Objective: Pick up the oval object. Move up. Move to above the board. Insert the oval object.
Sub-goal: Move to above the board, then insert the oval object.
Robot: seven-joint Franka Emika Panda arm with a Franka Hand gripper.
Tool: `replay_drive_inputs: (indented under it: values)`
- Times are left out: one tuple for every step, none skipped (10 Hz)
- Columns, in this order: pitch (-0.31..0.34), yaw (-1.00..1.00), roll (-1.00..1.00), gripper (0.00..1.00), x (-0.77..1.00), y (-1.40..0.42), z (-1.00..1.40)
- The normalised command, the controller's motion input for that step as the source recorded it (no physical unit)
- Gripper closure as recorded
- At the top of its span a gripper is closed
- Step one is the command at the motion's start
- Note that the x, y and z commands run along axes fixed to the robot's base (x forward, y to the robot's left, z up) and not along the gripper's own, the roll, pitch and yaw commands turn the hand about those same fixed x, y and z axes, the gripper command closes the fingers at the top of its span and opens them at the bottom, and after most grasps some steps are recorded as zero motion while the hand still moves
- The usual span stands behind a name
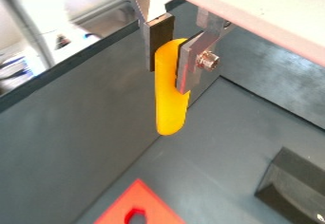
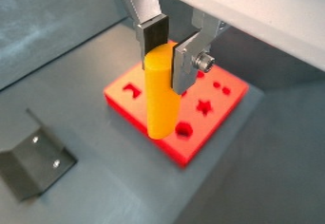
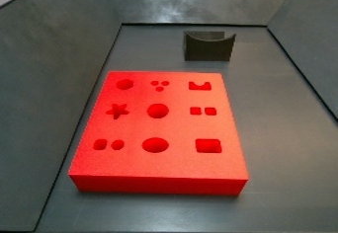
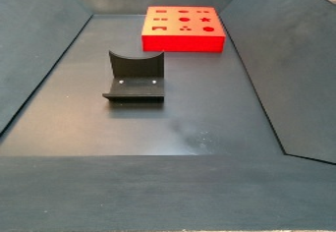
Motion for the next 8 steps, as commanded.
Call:
replay_drive_inputs:
  values:
    - [0.131, 0.11, 0.03, 1.00, 0.64, -1.00, 0.21]
    - [0.111, 0.03, 0.01, 1.00, 0.66, -1.00, 0.22]
    - [0.106, 0.03, 0.02, 1.00, 0.66, -1.00, 0.22]
    - [0.123, 0.02, 0.03, 1.00, 0.67, -0.96, 0.22]
    - [0.129, 0.02, 0.03, 1.00, 0.56, -0.77, 0.17]
    - [0.135, 0.01, 0.06, 1.00, 0.34, -0.41, 0.10]
    - [0.080, 0.01, 0.06, 1.00, 0.18, -0.21, 0.06]
    - [0.010, 0.00, 0.00, 1.00, -0.02, 0.00, -0.05]
